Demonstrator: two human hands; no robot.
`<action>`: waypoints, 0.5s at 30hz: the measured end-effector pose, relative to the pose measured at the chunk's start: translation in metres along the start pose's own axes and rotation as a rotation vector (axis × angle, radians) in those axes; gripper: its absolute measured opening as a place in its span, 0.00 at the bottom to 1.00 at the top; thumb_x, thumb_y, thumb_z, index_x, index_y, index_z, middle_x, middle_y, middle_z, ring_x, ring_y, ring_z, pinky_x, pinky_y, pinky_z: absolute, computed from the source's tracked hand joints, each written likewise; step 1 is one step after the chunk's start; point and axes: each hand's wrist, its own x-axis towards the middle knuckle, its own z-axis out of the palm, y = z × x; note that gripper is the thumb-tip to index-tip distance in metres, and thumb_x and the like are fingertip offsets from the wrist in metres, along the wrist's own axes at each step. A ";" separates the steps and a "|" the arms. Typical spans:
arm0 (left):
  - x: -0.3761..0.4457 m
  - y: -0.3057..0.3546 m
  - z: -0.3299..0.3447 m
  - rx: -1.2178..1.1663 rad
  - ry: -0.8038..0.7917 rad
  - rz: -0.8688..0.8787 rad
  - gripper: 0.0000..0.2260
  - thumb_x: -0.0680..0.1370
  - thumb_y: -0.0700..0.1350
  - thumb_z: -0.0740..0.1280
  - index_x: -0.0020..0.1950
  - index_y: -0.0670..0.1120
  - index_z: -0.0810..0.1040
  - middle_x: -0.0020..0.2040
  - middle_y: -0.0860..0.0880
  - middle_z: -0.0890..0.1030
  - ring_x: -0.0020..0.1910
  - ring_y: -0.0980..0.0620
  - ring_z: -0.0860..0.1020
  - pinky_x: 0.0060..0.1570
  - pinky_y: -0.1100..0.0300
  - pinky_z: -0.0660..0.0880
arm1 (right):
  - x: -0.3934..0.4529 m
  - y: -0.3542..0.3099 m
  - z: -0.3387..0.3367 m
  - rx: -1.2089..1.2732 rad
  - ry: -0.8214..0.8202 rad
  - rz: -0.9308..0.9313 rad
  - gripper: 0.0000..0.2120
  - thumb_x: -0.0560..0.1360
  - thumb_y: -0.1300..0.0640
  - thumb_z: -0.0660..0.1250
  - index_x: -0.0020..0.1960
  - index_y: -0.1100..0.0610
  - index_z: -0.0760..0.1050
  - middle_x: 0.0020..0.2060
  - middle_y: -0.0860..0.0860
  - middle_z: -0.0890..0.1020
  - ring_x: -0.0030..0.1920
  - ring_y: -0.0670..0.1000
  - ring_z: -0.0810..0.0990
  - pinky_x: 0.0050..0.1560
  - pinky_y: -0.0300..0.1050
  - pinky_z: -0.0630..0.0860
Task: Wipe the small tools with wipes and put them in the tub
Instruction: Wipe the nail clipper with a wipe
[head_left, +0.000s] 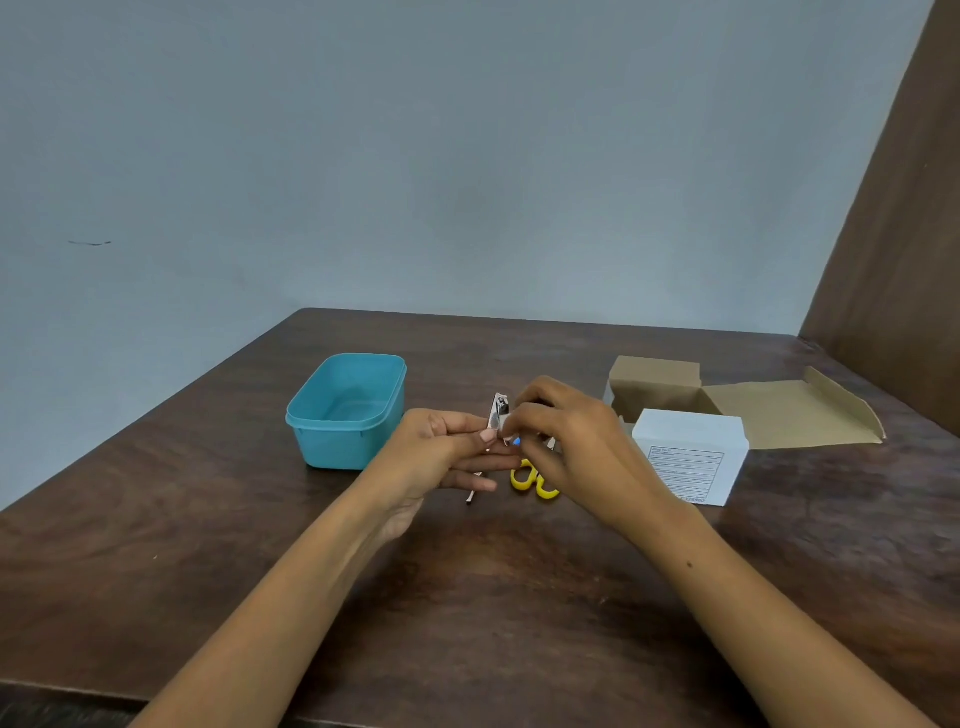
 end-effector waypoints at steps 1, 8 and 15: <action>0.000 0.000 0.000 -0.007 -0.003 -0.010 0.07 0.77 0.39 0.65 0.52 0.39 0.81 0.46 0.43 0.86 0.46 0.49 0.84 0.35 0.64 0.81 | 0.000 0.000 0.001 0.012 0.026 0.014 0.06 0.71 0.60 0.64 0.43 0.57 0.81 0.42 0.52 0.79 0.40 0.52 0.79 0.36 0.40 0.71; 0.002 -0.002 0.000 -0.016 -0.020 0.015 0.08 0.76 0.37 0.66 0.53 0.38 0.81 0.45 0.43 0.85 0.42 0.53 0.84 0.37 0.66 0.80 | 0.000 -0.008 0.010 0.173 0.069 0.087 0.08 0.71 0.59 0.65 0.46 0.57 0.83 0.41 0.51 0.80 0.38 0.48 0.79 0.38 0.44 0.78; 0.002 -0.005 0.003 0.039 -0.060 0.016 0.09 0.76 0.35 0.67 0.55 0.38 0.81 0.48 0.41 0.85 0.47 0.49 0.84 0.35 0.66 0.79 | 0.003 -0.005 0.013 0.180 0.183 0.192 0.07 0.71 0.61 0.67 0.45 0.57 0.83 0.39 0.52 0.81 0.37 0.49 0.79 0.38 0.38 0.76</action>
